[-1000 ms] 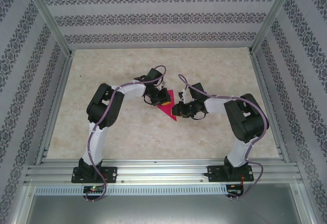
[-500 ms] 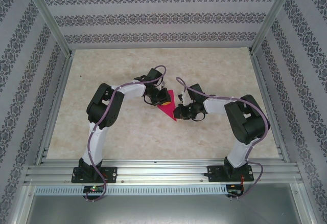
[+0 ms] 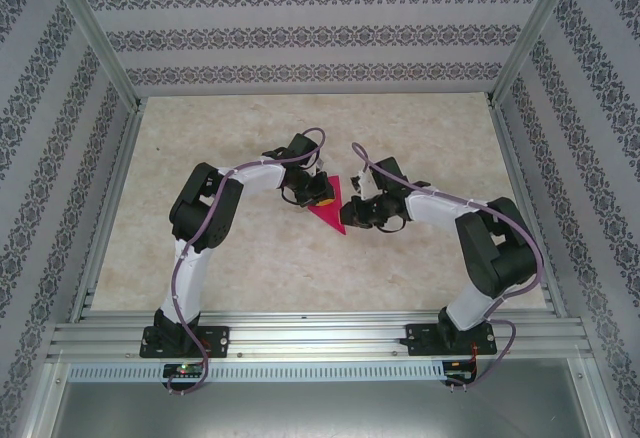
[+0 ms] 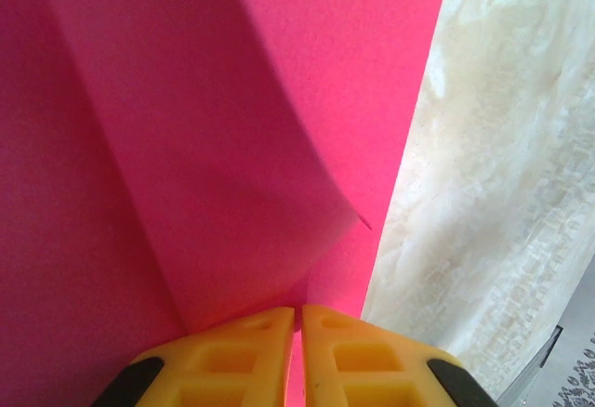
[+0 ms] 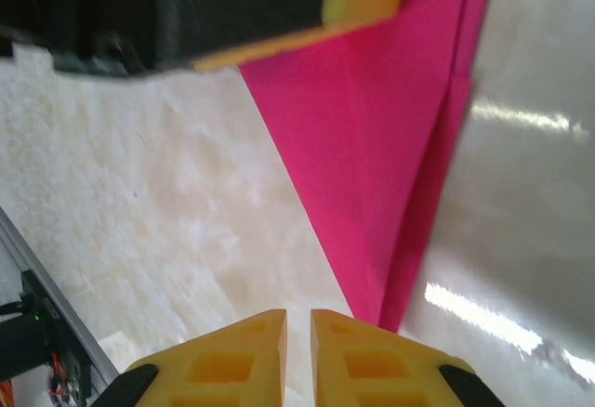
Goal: Fold a paper plane with a square sheet of paper (fold left side to right side)
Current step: Fourth fold the wing at the center of the table.
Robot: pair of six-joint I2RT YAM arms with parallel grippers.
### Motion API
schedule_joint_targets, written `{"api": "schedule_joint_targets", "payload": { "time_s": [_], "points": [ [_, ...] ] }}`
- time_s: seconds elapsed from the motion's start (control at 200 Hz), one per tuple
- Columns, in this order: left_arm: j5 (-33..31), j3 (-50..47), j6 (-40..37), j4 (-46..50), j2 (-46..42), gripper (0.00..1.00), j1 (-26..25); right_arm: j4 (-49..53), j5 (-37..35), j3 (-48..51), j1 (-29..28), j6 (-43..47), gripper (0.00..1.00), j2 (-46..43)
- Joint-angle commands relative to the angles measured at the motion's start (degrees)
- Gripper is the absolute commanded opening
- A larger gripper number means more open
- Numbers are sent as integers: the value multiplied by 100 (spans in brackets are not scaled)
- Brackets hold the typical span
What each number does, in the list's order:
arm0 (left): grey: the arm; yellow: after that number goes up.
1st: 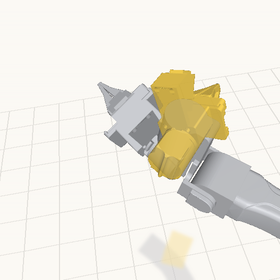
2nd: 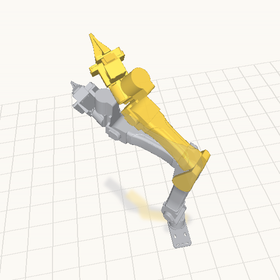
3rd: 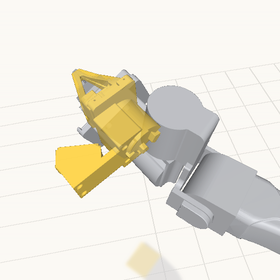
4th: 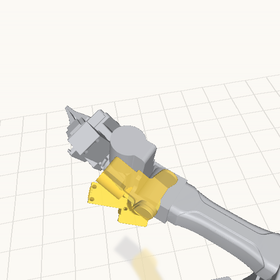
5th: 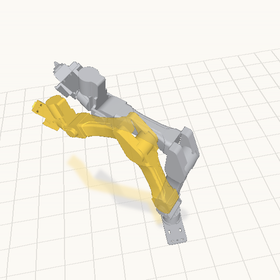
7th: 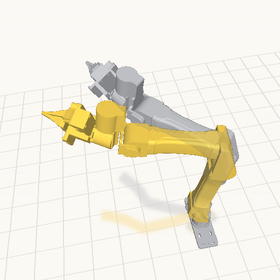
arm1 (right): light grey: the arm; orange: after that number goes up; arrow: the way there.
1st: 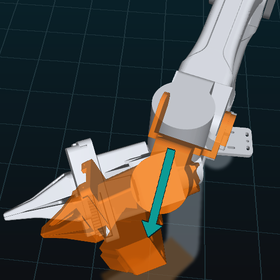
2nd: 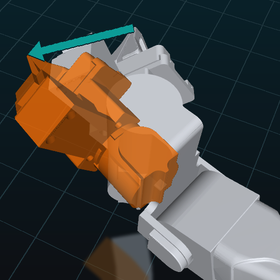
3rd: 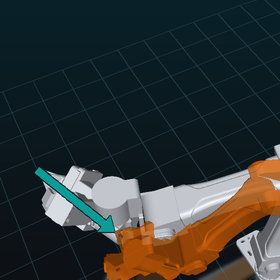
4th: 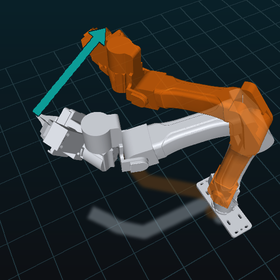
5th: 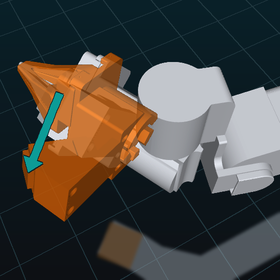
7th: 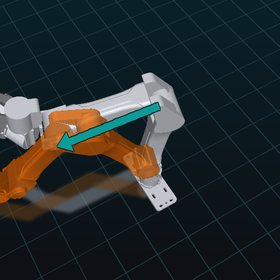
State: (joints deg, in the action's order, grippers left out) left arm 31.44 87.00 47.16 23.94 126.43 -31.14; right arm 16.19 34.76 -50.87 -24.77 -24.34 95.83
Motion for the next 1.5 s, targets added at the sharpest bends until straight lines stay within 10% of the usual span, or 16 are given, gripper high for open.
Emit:
{"api": "schedule_joint_targets", "payload": {
  "time_s": [0.0,0.175,0.709,1.494],
  "points": [
    [-431,-238,-4,251,216,14,29,60,-76,-334,-47,75,18,200],
    [-428,-237,2,242,198,14,17,241,-249,38,148,232,26,-241],
    [-411,-225,-30,269,219,15,15,-592,-40,-621,-137,-47,11,1102],
    [-472,-236,-49,283,252,14,15,1063,-588,576,-563,363,11,515]
  ]
}}
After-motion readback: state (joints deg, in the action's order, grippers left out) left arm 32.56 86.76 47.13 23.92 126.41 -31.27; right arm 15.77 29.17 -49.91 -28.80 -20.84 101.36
